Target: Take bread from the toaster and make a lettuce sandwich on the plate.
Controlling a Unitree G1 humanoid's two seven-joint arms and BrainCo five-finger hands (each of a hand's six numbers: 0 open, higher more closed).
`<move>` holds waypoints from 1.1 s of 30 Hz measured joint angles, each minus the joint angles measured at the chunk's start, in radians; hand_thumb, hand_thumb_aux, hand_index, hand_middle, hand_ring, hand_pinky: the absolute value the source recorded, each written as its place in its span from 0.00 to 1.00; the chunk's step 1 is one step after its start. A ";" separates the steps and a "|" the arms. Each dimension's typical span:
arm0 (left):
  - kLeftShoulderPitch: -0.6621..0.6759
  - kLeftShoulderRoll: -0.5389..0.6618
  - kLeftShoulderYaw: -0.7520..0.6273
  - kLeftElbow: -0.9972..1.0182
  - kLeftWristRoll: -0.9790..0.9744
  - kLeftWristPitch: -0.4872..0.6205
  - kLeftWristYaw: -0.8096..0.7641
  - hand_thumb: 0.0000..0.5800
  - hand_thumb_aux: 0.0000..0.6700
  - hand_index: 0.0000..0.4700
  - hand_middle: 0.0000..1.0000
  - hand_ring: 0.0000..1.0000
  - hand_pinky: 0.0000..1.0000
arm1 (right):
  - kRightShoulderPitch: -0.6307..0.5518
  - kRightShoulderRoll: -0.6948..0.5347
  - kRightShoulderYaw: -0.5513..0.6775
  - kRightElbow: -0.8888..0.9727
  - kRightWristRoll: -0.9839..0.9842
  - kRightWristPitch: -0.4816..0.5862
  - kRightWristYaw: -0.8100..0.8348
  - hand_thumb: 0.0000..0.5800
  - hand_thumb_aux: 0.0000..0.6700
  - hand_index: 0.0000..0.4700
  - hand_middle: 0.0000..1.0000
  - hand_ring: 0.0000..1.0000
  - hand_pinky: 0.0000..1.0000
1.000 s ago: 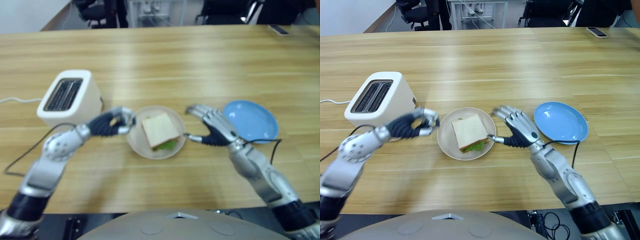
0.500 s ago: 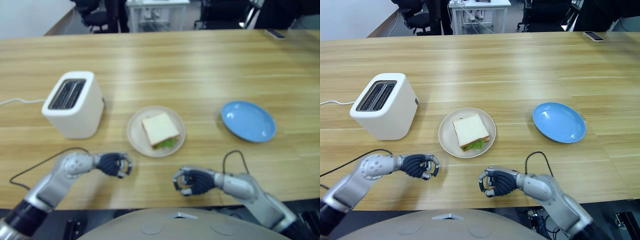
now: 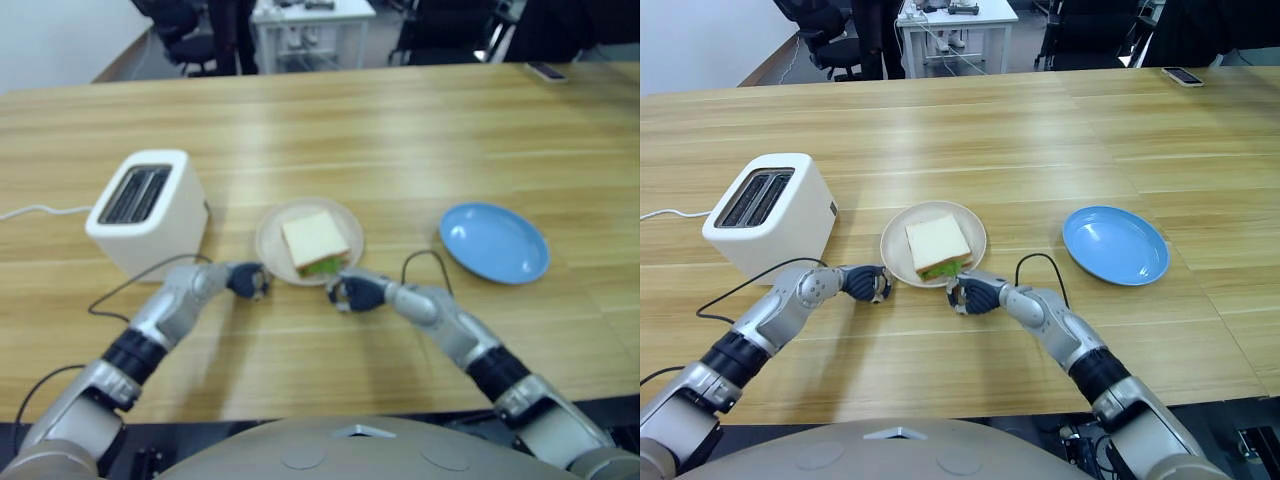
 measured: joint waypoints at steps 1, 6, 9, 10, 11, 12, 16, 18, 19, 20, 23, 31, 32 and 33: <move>-0.017 -0.010 0.000 0.025 0.009 -0.001 0.023 1.00 1.00 0.98 1.00 1.00 1.00 | -0.025 0.005 0.000 0.042 -0.019 -0.008 -0.034 1.00 1.00 0.98 1.00 1.00 1.00; -0.107 -0.071 0.003 0.173 0.049 -0.004 0.145 0.53 0.32 0.31 1.00 1.00 1.00 | -0.193 0.041 0.014 0.286 -0.135 -0.064 -0.281 1.00 1.00 0.98 0.70 0.70 0.70; -0.121 -0.089 0.001 0.226 0.053 -0.010 0.184 0.00 0.00 0.00 0.55 0.55 0.55 | -0.251 0.044 0.039 0.401 -0.196 -0.100 -0.420 0.98 0.86 0.84 0.00 0.00 0.00; -0.121 -0.090 0.003 0.232 0.053 -0.009 0.194 0.00 0.00 0.00 0.00 0.00 0.00 | -0.251 0.043 0.041 0.416 -0.205 -0.110 -0.448 0.00 0.00 0.00 0.00 0.00 0.00; -0.121 -0.090 0.009 0.231 0.051 -0.009 0.205 0.00 0.00 0.00 0.00 0.00 0.00 | -0.248 0.038 0.044 0.422 -0.215 -0.120 -0.471 0.00 0.00 0.00 0.00 0.00 0.00; -0.120 -0.090 0.024 0.224 0.044 -0.009 0.211 0.00 0.00 0.00 0.00 0.00 0.00 | -0.242 0.028 0.044 0.418 -0.219 -0.140 -0.495 0.00 0.00 0.00 0.00 0.00 0.00; -0.041 -0.088 0.125 0.073 -0.017 0.014 0.232 0.00 0.00 0.00 0.00 0.00 0.00 | -0.158 -0.033 0.002 0.290 -0.187 -0.206 -0.532 0.00 0.00 0.00 0.00 0.00 0.00; 0.014 -0.092 0.204 -0.040 -0.071 0.035 0.250 0.00 0.00 0.00 0.00 0.00 0.00 | -0.088 -0.055 -0.054 0.193 -0.117 -0.229 -0.520 0.00 0.00 0.00 0.00 0.00 0.00; 0.032 -0.104 0.249 -0.093 -0.101 0.042 0.263 0.00 0.00 0.00 0.00 0.00 0.00 | -0.054 -0.063 -0.088 0.147 -0.075 -0.237 -0.510 0.00 0.00 0.00 0.00 0.00 0.00; 0.042 -0.124 0.290 -0.131 -0.132 0.046 0.276 0.00 0.00 0.00 0.00 0.00 0.00 | -0.030 -0.064 -0.118 0.113 -0.032 -0.239 -0.499 0.00 0.00 0.00 0.00 0.00 0.00; 0.052 -0.238 0.412 -0.249 -0.274 0.028 0.339 0.00 0.00 0.00 0.00 0.00 0.00 | 0.032 -0.028 -0.236 0.005 0.168 -0.239 -0.450 0.00 0.00 0.00 0.00 0.00 0.00; 0.038 -0.499 0.534 -0.102 -0.509 -0.231 0.504 0.00 0.00 0.00 0.00 0.00 0.00 | 0.049 0.180 -0.415 -0.020 0.546 -0.151 -0.327 0.00 0.00 0.00 0.00 0.00 0.00; 0.024 -0.507 0.551 -0.048 -0.522 -0.267 0.519 0.00 0.00 0.00 0.00 0.00 0.00 | 0.039 0.199 -0.436 0.008 0.556 -0.145 -0.323 0.00 0.00 0.00 0.00 0.00 0.00; 0.007 -0.511 0.570 0.011 -0.543 -0.308 0.531 0.00 0.00 0.00 0.00 0.00 0.00 | 0.028 0.216 -0.453 0.037 0.573 -0.144 -0.319 0.00 0.00 0.00 0.00 0.00 0.00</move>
